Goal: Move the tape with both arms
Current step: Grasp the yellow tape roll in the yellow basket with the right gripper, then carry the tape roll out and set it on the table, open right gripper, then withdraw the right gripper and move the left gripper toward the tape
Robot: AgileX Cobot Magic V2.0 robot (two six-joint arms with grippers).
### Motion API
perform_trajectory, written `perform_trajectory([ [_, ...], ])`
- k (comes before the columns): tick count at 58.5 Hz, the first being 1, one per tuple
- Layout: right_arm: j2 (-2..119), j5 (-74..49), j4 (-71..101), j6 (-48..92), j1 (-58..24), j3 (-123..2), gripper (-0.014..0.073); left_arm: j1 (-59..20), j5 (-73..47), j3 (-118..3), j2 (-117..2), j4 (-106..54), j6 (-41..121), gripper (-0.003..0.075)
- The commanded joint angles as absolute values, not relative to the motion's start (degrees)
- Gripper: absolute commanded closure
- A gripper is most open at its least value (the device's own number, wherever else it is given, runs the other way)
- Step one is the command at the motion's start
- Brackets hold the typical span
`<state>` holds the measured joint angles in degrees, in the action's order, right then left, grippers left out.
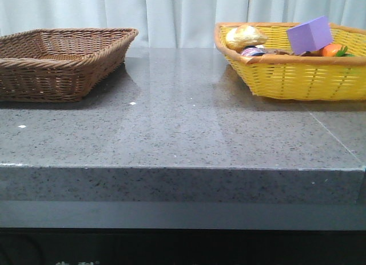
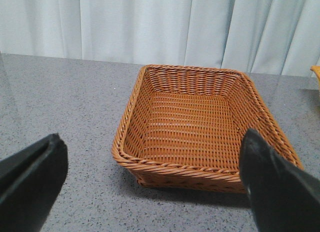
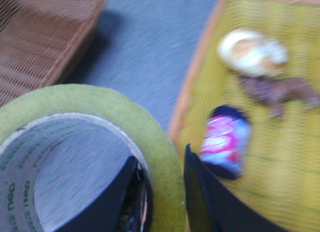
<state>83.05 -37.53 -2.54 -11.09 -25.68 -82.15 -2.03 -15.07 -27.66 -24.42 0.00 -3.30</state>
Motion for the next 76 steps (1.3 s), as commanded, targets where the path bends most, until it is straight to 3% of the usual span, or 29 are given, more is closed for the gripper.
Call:
perform_trajectory([
  [1, 80.74, -30.06, -2.38, -10.79, -30.03, -79.71, 0.0485, -2.02, -10.38, -29.78, -25.13, 0.00, -3.41, 0.0031],
  [13, 85.14, -26.88, -2.38, -10.79, -38.06, -72.93, 0.0485, -2.02, -10.38, -29.78, -25.13, 0.00, -3.41, 0.0031],
  [32, 90.24, -26.31, -2.27, -10.79, -38.52, -72.44, 0.0475, -2.02, -10.38, -29.78, -25.13, 0.00, -3.41, 0.0031],
  [39, 90.24, -26.18, -2.27, -10.79, -38.52, -72.44, 0.0393, -2.02, -10.38, -29.78, -25.13, 0.00, -3.41, 0.0031],
  [45, 90.17, -25.92, -2.33, -10.79, -38.52, -72.44, 0.0263, -2.02, -10.38, -29.78, -25.13, 0.00, -3.41, 0.0031],
  [50, 90.17, -25.55, -2.45, -10.79, -38.52, -72.93, 0.0238, -2.02, -10.38, -29.78, -25.13, 0.00, -3.41, 0.0031],
  [67, 84.72, -26.16, -2.85, -10.79, -38.36, -76.57, 0.0265, -2.02, -10.38, -29.78, -25.13, 0.00, -3.41, 0.0031],
  [76, 80.06, -25.80, -3.57, -10.79, -37.03, -77.07, 0.0441, -2.02, -10.38, -29.78, -25.13, 0.00, -3.41, 0.0031],
])
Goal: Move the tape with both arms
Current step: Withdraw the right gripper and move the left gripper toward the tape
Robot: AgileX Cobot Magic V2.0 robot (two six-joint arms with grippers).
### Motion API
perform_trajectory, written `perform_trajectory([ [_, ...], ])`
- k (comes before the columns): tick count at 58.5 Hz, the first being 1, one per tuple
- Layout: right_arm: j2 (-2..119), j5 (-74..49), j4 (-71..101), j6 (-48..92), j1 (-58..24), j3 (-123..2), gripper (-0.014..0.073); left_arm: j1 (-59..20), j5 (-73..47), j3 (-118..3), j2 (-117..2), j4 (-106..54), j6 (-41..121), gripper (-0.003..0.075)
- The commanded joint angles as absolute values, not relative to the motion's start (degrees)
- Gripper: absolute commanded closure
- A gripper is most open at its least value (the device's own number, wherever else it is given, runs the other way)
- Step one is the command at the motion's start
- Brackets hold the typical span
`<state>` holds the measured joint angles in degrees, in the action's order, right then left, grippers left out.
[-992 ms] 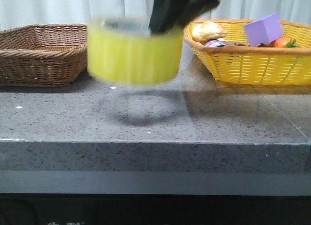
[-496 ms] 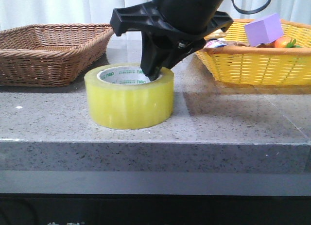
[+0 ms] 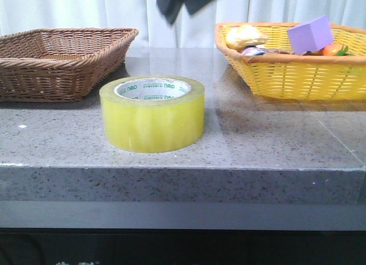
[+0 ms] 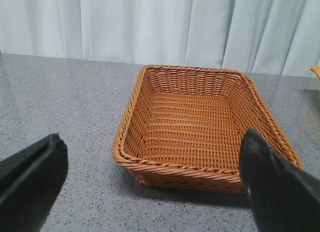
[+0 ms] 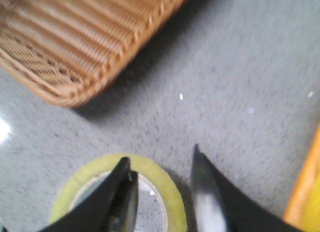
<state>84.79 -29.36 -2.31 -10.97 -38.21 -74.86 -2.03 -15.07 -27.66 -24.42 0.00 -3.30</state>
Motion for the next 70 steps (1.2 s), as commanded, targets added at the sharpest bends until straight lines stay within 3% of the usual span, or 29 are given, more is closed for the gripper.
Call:
perform_trajectory([
  [1, 79.70, -25.80, -3.79, -10.79, -36.81, -77.07, 0.0466, -2.02, -10.38, -29.78, -25.13, 0.00, -3.41, 0.0031],
  [7, 77.13, -26.37, -4.31, -10.79, -34.46, -77.07, 0.0639, -2.02, -10.38, -29.78, -25.13, 0.00, -3.41, 0.0031],
  [12, 74.81, -27.12, -4.31, -10.79, -31.95, -76.93, 0.0720, -2.02, -10.38, -29.78, -25.13, 0.00, -3.41, 0.0031],
  [24, 66.89, -27.44, -4.31, -10.84, -23.73, -73.39, 0.0715, -2.02, -10.38, -29.78, -25.13, 0.00, -3.41, 0.0031],
  [36, 54.86, -23.26, -3.86, -12.30, -16.97, -60.54, 0.0715, -2.02, -10.38, -29.78, -25.13, 0.00, -3.41, 0.0031],
  [54, 29.66, -14.52, -4.29, -12.24, -16.65, -33.14, 0.0715, -2.02, -10.38, -29.78, -25.13, 0.00, -3.41, 0.0031],
  [70, 12.51, -12.46, -5.56, -12.24, -16.65, -20.30, 0.0715, -2.02, -10.38, -29.78, -25.13, 0.00, -3.41, 0.0031],
])
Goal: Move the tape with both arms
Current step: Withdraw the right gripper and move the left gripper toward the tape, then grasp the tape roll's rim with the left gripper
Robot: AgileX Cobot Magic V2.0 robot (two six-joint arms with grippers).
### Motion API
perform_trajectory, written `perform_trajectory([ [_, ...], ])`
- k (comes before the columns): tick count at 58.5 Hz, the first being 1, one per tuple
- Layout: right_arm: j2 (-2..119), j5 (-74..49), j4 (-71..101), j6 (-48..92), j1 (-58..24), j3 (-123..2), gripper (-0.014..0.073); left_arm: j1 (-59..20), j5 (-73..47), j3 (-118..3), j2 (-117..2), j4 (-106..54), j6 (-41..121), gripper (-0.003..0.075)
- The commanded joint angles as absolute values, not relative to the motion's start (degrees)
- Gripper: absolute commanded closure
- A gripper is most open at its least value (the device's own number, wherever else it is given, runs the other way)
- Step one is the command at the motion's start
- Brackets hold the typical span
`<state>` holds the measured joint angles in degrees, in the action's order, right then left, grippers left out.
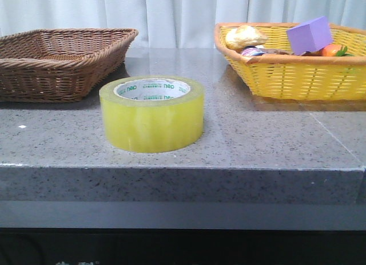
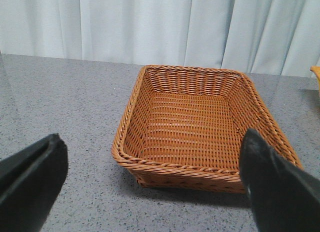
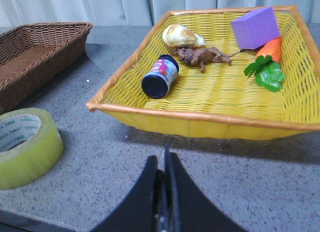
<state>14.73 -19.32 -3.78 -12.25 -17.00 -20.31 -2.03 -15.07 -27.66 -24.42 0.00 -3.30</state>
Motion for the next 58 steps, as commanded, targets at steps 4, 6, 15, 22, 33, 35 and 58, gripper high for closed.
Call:
perform_trajectory([
  [4, 11.36, -11.97, -6.11, -12.24, -16.65, -20.03, 0.0715, -2.02, -10.38, -29.78, -25.13, 0.00, -3.41, 0.0031],
  [6, 11.31, -11.97, -6.18, -12.24, -16.65, -20.03, 0.0715, -2.02, -10.38, -29.78, -25.13, 0.00, -3.41, 0.0031],
  [15, 11.52, -12.06, -6.17, -12.24, -16.65, -20.03, 0.0715, -2.02, -12.66, -30.20, -25.67, -2.77, -3.41, 0.0031],
  [22, 11.52, -11.76, -6.17, -12.24, -16.65, -20.03, 0.0715, -3.29, -22.72, -34.17, -29.53, -2.86, -3.41, 0.0031],
  [33, 11.52, -11.50, -6.17, -12.24, -16.65, -20.03, 0.0715, -9.14, -32.31, -40.95, -40.32, -4.58, -3.41, 0.0031],
  [35, 11.52, -11.50, -6.17, -12.24, -16.65, -20.03, 0.0715, -10.64, -32.96, -42.03, -42.48, -5.41, -3.41, 0.0031],
  [58, 11.52, -11.34, -6.29, -12.24, -16.65, -20.03, 0.0715, -30.37, -33.60, -56.33, -66.03, -15.27, -3.41, 0.0031],
])
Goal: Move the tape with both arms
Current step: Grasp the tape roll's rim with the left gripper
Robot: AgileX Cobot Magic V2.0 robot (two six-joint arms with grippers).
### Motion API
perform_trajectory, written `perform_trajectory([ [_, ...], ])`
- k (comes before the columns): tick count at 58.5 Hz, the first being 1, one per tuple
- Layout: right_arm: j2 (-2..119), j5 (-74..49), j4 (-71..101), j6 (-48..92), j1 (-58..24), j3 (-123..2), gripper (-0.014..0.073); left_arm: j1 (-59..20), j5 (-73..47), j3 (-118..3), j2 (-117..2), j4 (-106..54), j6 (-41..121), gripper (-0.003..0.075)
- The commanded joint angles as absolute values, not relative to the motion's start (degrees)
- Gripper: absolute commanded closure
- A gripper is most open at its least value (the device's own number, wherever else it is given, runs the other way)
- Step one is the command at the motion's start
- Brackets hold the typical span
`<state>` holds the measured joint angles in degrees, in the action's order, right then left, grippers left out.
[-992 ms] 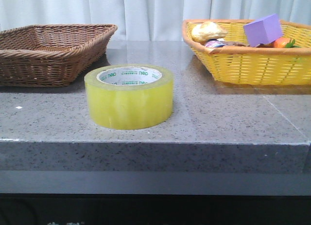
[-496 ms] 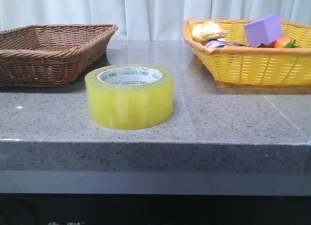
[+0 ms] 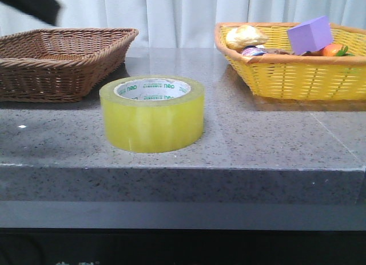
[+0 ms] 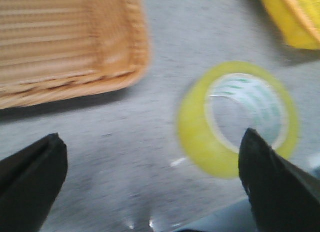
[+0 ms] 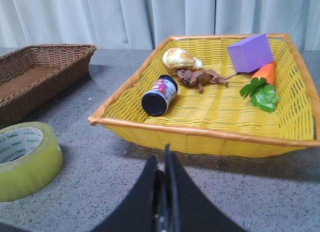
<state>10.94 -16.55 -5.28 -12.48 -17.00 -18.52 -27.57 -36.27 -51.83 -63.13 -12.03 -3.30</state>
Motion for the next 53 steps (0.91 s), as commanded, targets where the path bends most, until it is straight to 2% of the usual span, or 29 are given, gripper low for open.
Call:
perform_trajectory([
  [1, 11.52, -11.34, -6.31, -12.24, -16.65, -20.03, 0.0715, -30.71, -33.72, -56.83, -66.72, -15.58, -3.41, 0.0031],
  [20, 11.52, -11.34, -6.31, -12.24, -16.65, -20.03, 0.0715, -32.38, -38.60, -64.01, -78.55, -18.78, -3.41, 0.0031],
  [43, 11.52, -11.16, -6.31, -12.24, -16.65, -20.03, 0.0715, -32.38, -34.94, -64.16, -85.66, -19.55, -3.41, 0.0032],
  [47, 11.52, -11.16, -6.31, -12.24, -16.65, -20.03, 0.0715, -32.38, -34.70, -64.16, -86.08, -19.55, -3.41, 0.0065],
  [53, 11.52, -11.16, -6.31, -12.24, -16.65, -20.03, 0.0715, -32.38, -34.81, -64.16, -86.31, -19.55, -3.41, 0.0184],
])
